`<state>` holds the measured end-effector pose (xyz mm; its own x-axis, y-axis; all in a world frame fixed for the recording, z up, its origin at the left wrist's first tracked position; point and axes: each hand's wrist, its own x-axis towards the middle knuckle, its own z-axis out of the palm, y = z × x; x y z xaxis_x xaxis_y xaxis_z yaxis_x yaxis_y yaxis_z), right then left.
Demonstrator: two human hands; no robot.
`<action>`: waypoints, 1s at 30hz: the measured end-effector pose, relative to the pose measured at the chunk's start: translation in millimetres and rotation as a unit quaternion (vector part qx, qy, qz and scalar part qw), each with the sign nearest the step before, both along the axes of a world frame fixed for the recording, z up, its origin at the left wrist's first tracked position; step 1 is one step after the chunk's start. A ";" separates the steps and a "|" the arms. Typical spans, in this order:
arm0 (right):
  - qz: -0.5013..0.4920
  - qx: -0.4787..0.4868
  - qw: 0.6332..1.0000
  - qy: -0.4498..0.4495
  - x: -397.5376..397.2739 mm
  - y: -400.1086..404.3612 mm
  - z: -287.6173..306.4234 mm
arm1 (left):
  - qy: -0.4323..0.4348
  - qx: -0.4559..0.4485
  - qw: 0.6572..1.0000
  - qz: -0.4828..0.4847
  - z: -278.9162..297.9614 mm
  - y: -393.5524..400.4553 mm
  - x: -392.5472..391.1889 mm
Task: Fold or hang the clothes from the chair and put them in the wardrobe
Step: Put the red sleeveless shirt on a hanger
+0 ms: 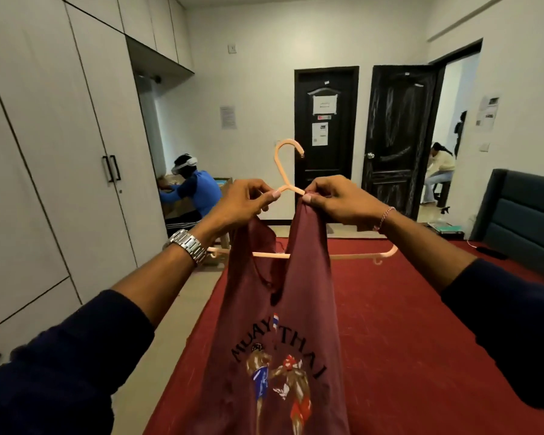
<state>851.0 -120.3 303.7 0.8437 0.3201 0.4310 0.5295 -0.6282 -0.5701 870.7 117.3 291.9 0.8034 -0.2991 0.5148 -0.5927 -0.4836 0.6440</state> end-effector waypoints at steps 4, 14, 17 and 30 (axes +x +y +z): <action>0.032 -0.002 0.999 -0.024 -26.1 11.0 28.5 | -0.012 0.007 1.000 0.022 19.7 41.3 -42.9; 0.148 -0.017 0.984 -0.094 -73.5 89.7 99.9 | -0.030 0.061 0.988 0.139 73.0 136.9 -158.2; 0.177 -0.005 0.980 -0.095 -85.9 116.9 115.0 | -0.016 0.104 0.973 0.207 84.8 172.5 -189.2; 0.329 -0.042 0.942 -0.045 -127.6 233.6 145.1 | -0.106 0.030 0.935 0.337 124.5 309.1 -323.1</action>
